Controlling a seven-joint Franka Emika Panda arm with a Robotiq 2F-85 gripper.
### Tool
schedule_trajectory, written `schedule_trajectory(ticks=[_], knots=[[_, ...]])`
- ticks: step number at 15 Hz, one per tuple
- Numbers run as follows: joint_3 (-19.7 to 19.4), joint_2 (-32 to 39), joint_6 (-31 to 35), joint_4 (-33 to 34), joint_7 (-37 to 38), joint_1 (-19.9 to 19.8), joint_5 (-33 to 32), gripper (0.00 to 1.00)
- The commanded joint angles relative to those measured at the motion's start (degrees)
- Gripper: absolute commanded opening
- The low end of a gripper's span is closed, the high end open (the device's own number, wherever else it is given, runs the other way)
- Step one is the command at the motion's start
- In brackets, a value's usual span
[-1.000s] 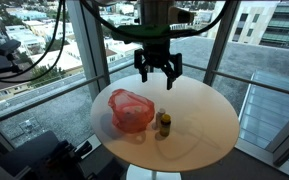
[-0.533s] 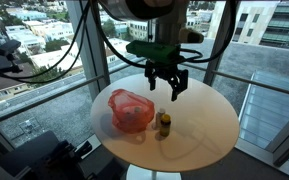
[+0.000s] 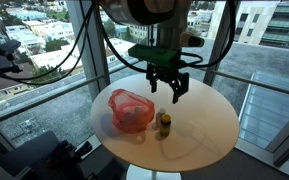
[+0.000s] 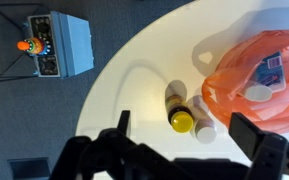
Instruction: Pick up the yellow and brown bottle and put it in the plastic bag
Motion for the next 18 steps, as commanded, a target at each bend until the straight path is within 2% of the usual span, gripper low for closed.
schedule_trajectory(ticks=[1, 10, 15, 16, 18], knots=[[0.3, 2.4, 3.6, -0.7, -1.5, -1.0, 1.8, 1.00], [2.3, 11.2, 13.3, 0.4, -3.6, -1.3, 8.7, 1.00], [3.2, 15.4, 17.6, 1.3, -1.7, -1.2, 7.7, 1.00], [3.2, 13.6, 16.5, -0.3, -1.9, -1.2, 7.4, 1.00], [3.3, 14.3, 16.9, -0.3, -1.9, -1.2, 7.4, 1.00]])
